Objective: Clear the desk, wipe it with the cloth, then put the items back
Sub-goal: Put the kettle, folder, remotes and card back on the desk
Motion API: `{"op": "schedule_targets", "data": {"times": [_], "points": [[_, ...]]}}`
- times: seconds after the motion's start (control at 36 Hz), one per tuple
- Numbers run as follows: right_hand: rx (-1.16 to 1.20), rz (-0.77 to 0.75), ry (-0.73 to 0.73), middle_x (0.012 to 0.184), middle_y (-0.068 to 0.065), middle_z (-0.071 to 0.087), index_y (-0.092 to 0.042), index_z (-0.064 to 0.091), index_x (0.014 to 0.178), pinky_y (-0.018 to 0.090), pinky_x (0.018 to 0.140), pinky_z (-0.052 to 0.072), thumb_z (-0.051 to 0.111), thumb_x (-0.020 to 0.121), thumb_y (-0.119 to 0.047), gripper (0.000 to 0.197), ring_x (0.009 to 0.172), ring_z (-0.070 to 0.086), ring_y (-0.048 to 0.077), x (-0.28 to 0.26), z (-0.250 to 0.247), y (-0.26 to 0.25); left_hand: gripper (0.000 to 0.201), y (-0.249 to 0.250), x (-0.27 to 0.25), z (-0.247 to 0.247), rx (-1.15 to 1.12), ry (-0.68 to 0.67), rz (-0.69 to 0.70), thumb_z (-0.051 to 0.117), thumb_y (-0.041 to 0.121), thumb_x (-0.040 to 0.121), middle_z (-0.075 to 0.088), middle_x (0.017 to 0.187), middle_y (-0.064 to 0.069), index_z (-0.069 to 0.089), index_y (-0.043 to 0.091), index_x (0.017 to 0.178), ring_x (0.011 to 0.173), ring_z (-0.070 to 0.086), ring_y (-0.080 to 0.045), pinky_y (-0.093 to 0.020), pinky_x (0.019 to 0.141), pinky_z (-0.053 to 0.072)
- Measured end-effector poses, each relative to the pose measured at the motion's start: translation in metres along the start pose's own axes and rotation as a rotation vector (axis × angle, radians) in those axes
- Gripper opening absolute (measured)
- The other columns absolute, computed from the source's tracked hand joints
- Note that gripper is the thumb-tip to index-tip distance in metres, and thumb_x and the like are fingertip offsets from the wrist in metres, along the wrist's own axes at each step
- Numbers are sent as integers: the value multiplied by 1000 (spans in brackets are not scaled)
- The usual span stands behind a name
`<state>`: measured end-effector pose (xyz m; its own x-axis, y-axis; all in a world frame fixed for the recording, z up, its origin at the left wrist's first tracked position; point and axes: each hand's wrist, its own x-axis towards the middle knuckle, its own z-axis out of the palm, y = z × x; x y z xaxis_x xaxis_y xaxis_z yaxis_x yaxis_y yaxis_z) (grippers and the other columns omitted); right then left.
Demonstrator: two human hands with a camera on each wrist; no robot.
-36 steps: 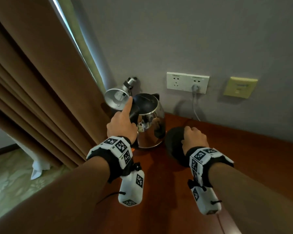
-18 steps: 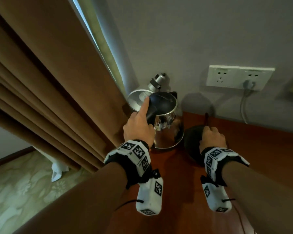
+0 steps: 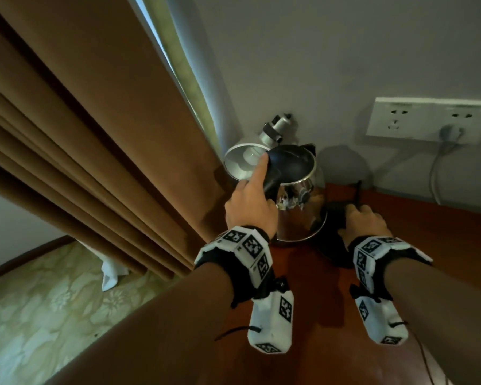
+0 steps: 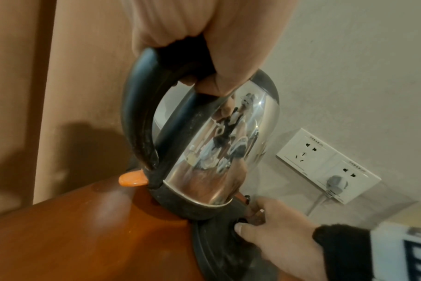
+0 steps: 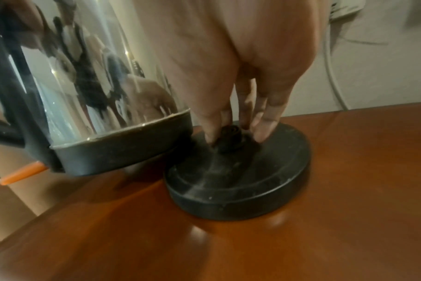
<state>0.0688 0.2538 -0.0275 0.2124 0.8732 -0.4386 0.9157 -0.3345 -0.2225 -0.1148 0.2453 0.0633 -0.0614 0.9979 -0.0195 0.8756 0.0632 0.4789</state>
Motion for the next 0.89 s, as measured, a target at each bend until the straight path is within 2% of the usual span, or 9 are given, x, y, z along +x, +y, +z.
{"op": "schedule_targets", "data": {"times": [0.17,0.25,0.33,0.42,0.5,0.61,0.75,0.89], "points": [[-37,65,36,128,12,40,-12,44,128,46,89,47,58,92,-26,41,121,40,35,-23,-34,32,85,27,-2,-7,30,41,78,55,6,89,58,120,0,13,45,151,101,58,-21,-33,81,47],[-82,112,73,132,13,39,-11,45,129,46,92,44,57,91,-19,41,123,39,35,-39,-50,56,85,44,-7,-5,14,38,122,56,8,89,56,125,-2,11,44,152,104,58,-22,-37,87,51],[-85,153,104,136,14,38,-9,43,133,46,97,41,53,90,-13,44,125,38,36,-54,-62,80,85,60,-15,4,3,32,169,57,10,90,55,124,-3,10,45,151,104,58,-22,-38,86,51],[-77,204,122,133,13,40,-11,44,133,46,96,42,50,92,-16,41,123,39,35,-67,-69,100,84,69,-24,20,-10,-8,182,57,10,91,55,120,-4,10,47,151,105,58,-24,-41,91,50],[-51,224,123,137,13,38,-12,44,133,48,97,42,48,93,-16,40,124,38,36,-81,-75,119,84,71,-33,40,-10,-44,174,57,11,92,55,119,-6,10,49,150,107,57,-27,-44,94,49],[-15,242,137,137,16,38,-8,46,130,50,99,40,50,93,-18,39,126,38,38,-105,-86,141,85,60,-39,51,16,-59,207,56,12,91,53,129,-12,8,51,149,114,54,-35,-48,93,45],[-8,279,177,137,15,40,-8,48,131,49,98,38,49,94,-18,38,126,39,37,-116,-90,161,88,55,-48,53,65,-82,199,60,8,88,52,125,-26,11,42,152,111,52,-47,-59,94,42],[-1,296,179,137,14,39,-9,47,131,49,99,39,54,92,-19,41,126,39,37,-113,-90,168,88,60,-42,51,70,-86,169,60,12,88,52,123,-21,9,47,150,105,55,-45,-55,87,46]]}}
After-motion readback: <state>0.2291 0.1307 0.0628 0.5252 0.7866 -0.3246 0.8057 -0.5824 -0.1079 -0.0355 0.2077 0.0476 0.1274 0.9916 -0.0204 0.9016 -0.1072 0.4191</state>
